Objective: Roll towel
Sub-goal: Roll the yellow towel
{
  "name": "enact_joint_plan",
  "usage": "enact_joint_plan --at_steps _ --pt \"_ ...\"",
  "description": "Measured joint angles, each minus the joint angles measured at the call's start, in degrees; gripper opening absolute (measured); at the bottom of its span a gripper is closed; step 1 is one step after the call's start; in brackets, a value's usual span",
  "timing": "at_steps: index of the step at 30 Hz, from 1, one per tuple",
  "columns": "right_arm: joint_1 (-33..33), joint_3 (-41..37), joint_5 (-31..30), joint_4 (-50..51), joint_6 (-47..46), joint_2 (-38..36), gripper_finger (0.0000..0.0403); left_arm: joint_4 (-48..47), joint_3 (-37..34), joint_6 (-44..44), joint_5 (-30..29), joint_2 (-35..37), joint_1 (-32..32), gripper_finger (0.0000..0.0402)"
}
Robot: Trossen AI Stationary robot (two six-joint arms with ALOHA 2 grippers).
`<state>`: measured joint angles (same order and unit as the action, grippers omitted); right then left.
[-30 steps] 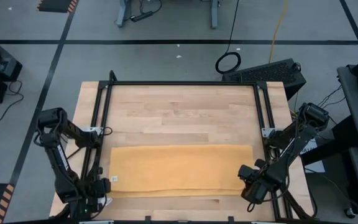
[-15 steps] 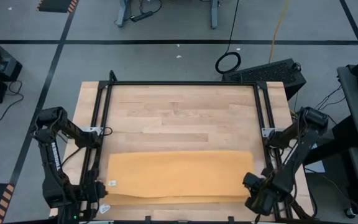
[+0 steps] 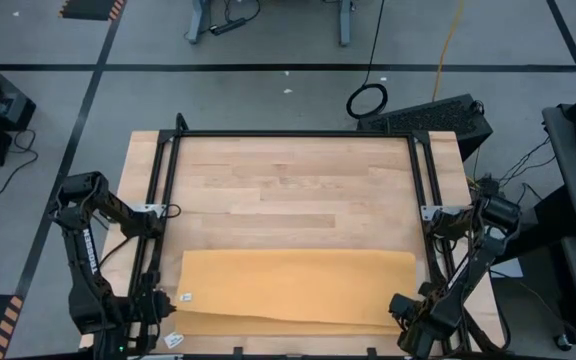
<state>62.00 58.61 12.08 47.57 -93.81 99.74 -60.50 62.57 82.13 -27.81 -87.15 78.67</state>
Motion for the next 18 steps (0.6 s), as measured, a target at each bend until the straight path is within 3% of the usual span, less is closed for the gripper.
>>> enact_joint_plan --at_steps 14,18 --pt "-0.01 0.0 -0.17 1.01 -8.27 -8.59 0.0123 1.38 -0.11 -0.09 -1.19 -0.07 -0.33 0.0" --pt "-0.26 0.02 -8.41 2.14 -7.63 -9.9 0.0129 1.47 -0.11 -0.09 -1.98 -0.08 -0.37 0.0"
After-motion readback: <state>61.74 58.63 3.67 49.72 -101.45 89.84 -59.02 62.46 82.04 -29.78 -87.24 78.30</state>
